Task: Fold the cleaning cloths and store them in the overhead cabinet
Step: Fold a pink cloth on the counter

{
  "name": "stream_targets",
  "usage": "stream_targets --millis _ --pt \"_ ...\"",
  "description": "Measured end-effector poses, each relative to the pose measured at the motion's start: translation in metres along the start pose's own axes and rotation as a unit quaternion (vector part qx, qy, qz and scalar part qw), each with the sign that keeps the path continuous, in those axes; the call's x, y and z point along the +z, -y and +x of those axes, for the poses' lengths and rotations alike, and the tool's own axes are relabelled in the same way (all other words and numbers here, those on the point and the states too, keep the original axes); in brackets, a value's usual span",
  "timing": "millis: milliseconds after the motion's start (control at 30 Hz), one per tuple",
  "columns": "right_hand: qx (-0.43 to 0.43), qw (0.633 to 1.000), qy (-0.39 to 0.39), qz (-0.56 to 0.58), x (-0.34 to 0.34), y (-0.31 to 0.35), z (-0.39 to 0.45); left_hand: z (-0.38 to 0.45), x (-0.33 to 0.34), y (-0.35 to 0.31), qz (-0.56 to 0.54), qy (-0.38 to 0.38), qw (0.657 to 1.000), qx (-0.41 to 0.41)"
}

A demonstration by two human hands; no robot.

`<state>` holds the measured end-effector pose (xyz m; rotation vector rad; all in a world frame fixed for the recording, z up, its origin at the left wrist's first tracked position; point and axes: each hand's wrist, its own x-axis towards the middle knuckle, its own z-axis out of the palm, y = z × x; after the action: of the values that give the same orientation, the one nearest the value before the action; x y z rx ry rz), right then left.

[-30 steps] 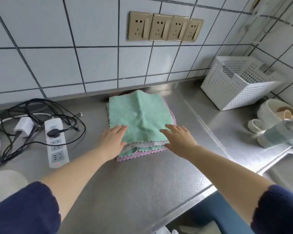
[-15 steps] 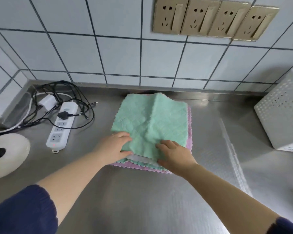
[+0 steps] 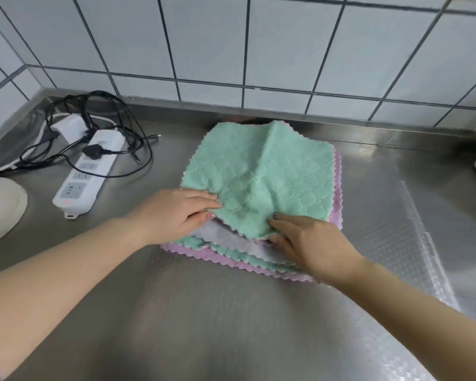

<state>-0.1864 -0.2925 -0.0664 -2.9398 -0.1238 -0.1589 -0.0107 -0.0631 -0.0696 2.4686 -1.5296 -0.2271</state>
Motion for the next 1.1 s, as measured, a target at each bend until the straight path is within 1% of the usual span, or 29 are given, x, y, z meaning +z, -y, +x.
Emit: stream_targets --millis 33,100,167,233,300,333,433,500,600,733,800,867,933,1000,1100 --pt "-0.010 1.000 -0.004 0.000 0.003 -0.001 0.000 -0.002 0.004 0.004 -0.012 -0.004 1.000 -0.004" --pt "0.005 1.000 0.011 0.024 0.000 -0.007 0.001 -0.001 0.002 0.008 -0.055 -0.006 0.998 -0.021" --pt "0.014 0.999 0.018 0.039 0.002 -0.012 -0.003 -0.003 0.004 0.009 -0.070 -0.031 0.997 -0.024" --pt "-0.005 0.999 0.001 0.034 0.000 -0.013 -0.007 -0.006 0.003 0.010 -0.035 -0.047 0.998 -0.004" --pt "-0.007 1.000 0.001 0.023 -0.002 -0.012 -0.013 -0.010 0.004 0.007 0.021 -0.041 0.999 0.007" --pt "0.005 1.000 -0.002 0.008 -0.001 -0.011 -0.017 -0.013 0.006 0.006 0.051 -0.044 0.998 0.006" --pt "0.065 0.993 -0.024 -0.092 0.008 -0.008 -0.027 -0.021 0.019 0.002 0.113 -0.107 0.988 -0.001" --pt "0.111 0.983 -0.046 -0.141 0.011 -0.004 -0.035 -0.026 0.023 -0.007 0.120 -0.140 0.982 -0.034" --pt "0.160 0.974 -0.100 -0.125 0.006 -0.003 -0.049 -0.034 0.021 -0.025 0.107 -0.170 0.976 -0.078" --pt "0.183 0.957 -0.218 -0.047 -0.019 0.011 -0.071 -0.055 0.000 -0.055 0.082 -0.251 0.963 -0.050" --pt "0.164 0.953 -0.255 -0.014 -0.031 0.020 -0.088 -0.068 -0.010 -0.071 0.084 -0.266 0.960 -0.027" --pt "0.135 0.961 -0.239 -0.006 -0.037 0.027 -0.105 -0.083 -0.013 -0.083 0.087 -0.259 0.962 -0.012" --pt "0.118 0.972 -0.202 0.005 -0.040 0.033 -0.126 -0.100 -0.008 -0.096 0.079 -0.219 0.972 -0.030" --pt "0.124 0.979 -0.163 0.021 -0.041 0.039 -0.147 -0.118 0.001 -0.111 0.064 -0.177 0.981 -0.053" --pt "0.168 0.981 -0.085 0.055 -0.035 0.046 -0.179 -0.141 0.021 -0.134 0.011 -0.128 0.990 -0.064"
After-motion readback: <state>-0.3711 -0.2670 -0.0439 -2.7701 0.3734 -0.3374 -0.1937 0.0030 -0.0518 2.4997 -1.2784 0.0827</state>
